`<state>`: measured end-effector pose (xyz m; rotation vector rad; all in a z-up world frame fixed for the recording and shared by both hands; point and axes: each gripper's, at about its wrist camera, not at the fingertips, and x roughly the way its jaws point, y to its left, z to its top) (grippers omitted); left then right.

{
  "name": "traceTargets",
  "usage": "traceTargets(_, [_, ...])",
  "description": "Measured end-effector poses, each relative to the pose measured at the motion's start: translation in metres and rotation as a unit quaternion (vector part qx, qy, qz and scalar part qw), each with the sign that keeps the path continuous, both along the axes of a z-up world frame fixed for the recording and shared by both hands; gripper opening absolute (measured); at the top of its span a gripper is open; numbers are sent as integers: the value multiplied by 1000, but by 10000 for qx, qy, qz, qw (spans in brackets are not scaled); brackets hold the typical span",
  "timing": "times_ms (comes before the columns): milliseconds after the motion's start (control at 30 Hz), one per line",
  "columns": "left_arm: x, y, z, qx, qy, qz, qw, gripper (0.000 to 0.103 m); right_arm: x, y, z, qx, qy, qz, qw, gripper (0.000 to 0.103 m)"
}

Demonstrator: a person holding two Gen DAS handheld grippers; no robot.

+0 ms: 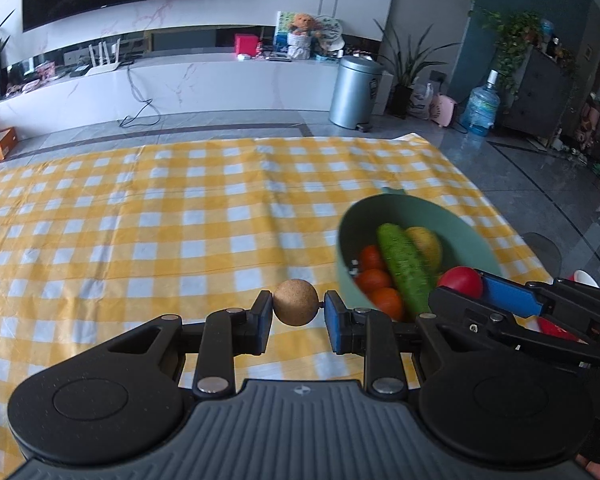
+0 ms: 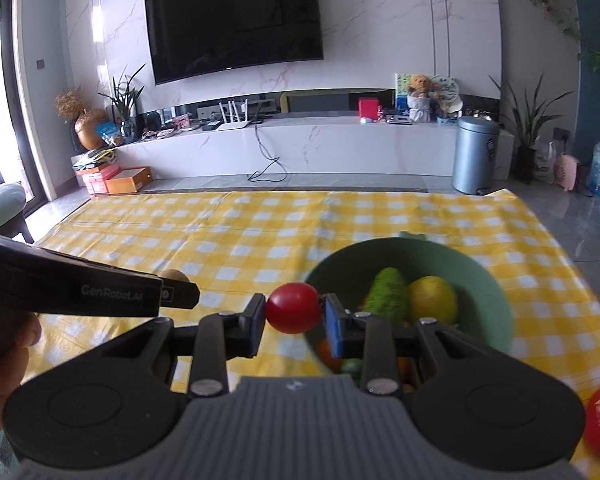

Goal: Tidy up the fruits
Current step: 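Carry the kiwi in the left gripper while the right carries the tomato over the colander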

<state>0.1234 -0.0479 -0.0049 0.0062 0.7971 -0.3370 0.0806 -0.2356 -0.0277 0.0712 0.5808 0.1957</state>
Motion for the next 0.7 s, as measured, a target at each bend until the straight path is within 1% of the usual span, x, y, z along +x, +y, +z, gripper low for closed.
traceTargets(133, [-3,-25,5,13,-51,-294,9996,31,-10,-23,7,-98,-32,-87,9999,28])
traceTargets(333, [0,-65,7,65,-46,-711,9974,31,-12,-50,15,-318,-14,-119,9994,28])
traceTargets(467, [6,-88,2,97,71,-951,9954,31,-5,-66,16,-474,168,-49,9987,28])
traceTargets(700, [24,-116,-13,335,313,-1200,9917,31,17,-88,5,-759,551,-72,9956,28])
